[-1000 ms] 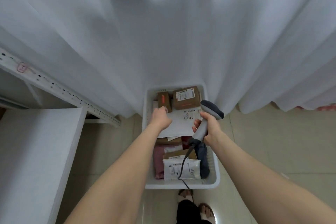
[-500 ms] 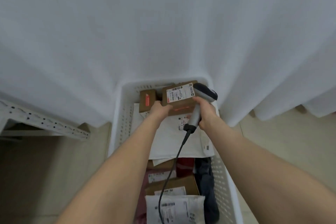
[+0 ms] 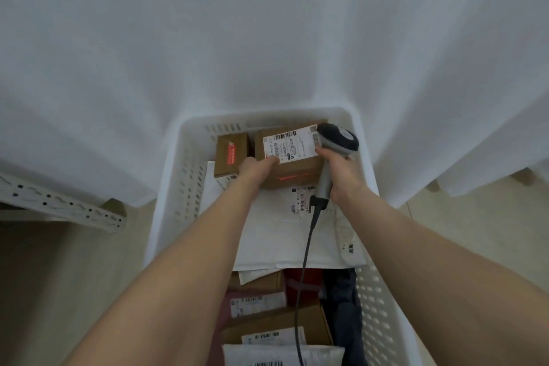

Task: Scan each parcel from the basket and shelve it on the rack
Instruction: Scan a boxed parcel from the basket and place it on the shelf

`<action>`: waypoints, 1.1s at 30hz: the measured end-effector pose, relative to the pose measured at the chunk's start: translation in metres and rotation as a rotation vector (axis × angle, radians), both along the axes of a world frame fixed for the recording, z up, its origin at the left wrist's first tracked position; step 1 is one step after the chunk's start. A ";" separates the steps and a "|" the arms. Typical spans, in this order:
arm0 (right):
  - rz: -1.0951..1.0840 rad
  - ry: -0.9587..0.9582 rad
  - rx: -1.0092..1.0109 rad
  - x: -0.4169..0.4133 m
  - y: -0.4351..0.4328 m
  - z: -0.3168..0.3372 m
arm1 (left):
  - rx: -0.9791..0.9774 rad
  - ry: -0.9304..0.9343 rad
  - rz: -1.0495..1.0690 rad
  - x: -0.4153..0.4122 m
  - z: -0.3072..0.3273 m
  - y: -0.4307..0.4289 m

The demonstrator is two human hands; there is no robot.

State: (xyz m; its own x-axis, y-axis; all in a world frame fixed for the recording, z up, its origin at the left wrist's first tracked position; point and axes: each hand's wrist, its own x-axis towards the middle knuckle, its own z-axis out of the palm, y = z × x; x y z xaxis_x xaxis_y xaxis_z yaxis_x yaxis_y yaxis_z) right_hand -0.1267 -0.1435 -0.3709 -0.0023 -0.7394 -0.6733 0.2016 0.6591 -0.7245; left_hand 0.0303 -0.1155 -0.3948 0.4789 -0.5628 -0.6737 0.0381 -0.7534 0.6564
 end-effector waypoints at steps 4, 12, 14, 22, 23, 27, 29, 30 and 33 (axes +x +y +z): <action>-0.041 0.011 0.064 -0.004 0.028 0.029 | -0.049 -0.014 0.123 0.004 0.035 0.028; -0.025 -0.060 0.198 0.003 0.085 0.160 | -0.164 -0.105 0.161 0.018 0.183 0.084; -0.014 -0.068 0.197 0.006 0.095 0.201 | -0.157 -0.138 0.145 0.024 0.226 0.098; 0.039 -0.095 0.167 0.007 0.145 0.355 | -0.272 -0.070 0.209 0.027 0.400 0.160; 0.049 -0.098 0.154 0.008 0.152 0.373 | -0.285 -0.087 0.197 0.026 0.420 0.168; 0.089 -0.114 0.100 0.009 0.181 0.442 | -0.320 -0.103 0.214 0.026 0.490 0.203; 0.099 -0.124 0.083 0.010 0.197 0.474 | -0.333 -0.056 0.306 0.025 0.520 0.219; 0.106 -0.131 0.072 0.010 0.204 0.488 | -0.348 -0.038 0.356 0.024 0.533 0.227; 0.156 -0.165 0.055 0.008 0.230 0.525 | -0.381 -0.073 0.396 0.026 0.567 0.253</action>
